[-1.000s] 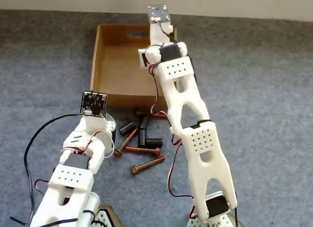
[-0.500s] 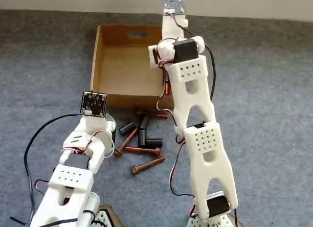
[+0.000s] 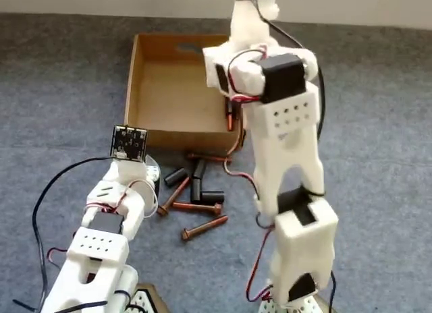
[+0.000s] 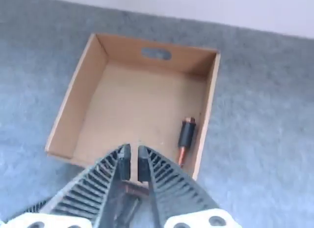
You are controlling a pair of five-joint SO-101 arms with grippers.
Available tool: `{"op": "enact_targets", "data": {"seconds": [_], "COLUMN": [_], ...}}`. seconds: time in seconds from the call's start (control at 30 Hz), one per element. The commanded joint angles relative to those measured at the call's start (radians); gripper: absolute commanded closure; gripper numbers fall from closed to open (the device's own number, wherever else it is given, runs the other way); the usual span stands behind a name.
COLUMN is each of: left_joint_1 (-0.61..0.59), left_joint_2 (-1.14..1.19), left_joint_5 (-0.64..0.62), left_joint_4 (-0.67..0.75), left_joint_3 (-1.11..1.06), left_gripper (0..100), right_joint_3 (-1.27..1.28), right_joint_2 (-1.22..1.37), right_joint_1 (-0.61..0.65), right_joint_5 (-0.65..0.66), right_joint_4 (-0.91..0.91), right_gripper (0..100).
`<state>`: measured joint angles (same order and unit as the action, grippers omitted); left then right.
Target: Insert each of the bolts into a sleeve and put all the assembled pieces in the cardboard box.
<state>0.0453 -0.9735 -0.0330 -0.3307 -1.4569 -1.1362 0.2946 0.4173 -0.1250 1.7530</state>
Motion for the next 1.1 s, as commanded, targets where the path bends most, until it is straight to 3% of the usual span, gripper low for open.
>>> {"op": "enact_targets", "data": {"seconds": [0.0, 0.17, 0.4, 0.53, 0.67, 0.87, 1.07], "left_joint_1": [0.008, 0.008, 0.008, 0.008, 0.008, 0.008, 0.005], "left_joint_2": [-0.008, -0.008, -0.015, -0.015, -0.015, -0.015, -0.015], "left_joint_5": [-0.003, -0.003, -0.003, -0.003, -0.003, -0.003, -0.003], "left_joint_4": [0.023, 0.023, 0.026, 0.026, 0.026, 0.026, 0.026], "left_joint_3": [0.004, 0.004, -0.008, -0.008, -0.008, -0.008, -0.004], "left_gripper": [99, 99, 99, 99, 99, 99, 99], "right_joint_3": [0.288, 0.736, 1.328, 1.581, 1.689, 1.693, 1.701], "right_joint_2": [-0.196, -0.332, -0.615, -0.648, -0.564, -0.417, -0.414], "right_joint_1": [0.004, 0.028, 0.097, 0.097, 0.099, 0.104, 0.188], "right_joint_5": [0.012, 0.031, 0.279, 0.364, 0.423, 0.5, 0.526], "right_joint_4": [0.008, -0.093, -0.44, -0.611, -0.676, -0.742, -0.751], "right_gripper": [96.8, 96.8, 96.8, 94.9, 83.8, 83.7, 83.7]}}
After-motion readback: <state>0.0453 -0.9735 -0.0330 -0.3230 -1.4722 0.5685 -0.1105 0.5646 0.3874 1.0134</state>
